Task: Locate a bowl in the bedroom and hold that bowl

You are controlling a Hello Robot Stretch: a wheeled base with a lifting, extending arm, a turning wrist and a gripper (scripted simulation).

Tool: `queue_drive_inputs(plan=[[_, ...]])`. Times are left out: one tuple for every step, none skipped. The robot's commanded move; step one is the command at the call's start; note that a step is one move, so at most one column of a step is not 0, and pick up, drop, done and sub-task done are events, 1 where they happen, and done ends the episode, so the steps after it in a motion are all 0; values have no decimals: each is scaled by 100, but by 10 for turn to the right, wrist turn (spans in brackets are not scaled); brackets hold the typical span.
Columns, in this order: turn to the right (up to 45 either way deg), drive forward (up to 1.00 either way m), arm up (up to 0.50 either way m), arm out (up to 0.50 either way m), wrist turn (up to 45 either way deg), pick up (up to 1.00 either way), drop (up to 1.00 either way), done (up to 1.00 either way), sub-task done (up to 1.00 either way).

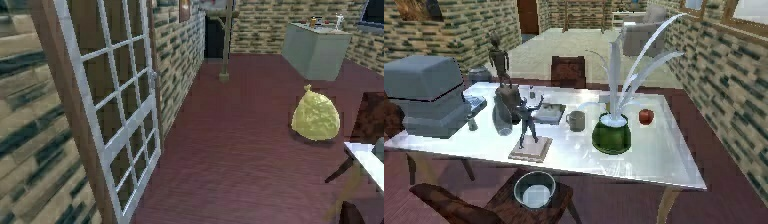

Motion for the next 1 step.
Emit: queue_drive_inputs(plan=[[90, 0, 0, 0, 0, 0, 0, 0, 0]])
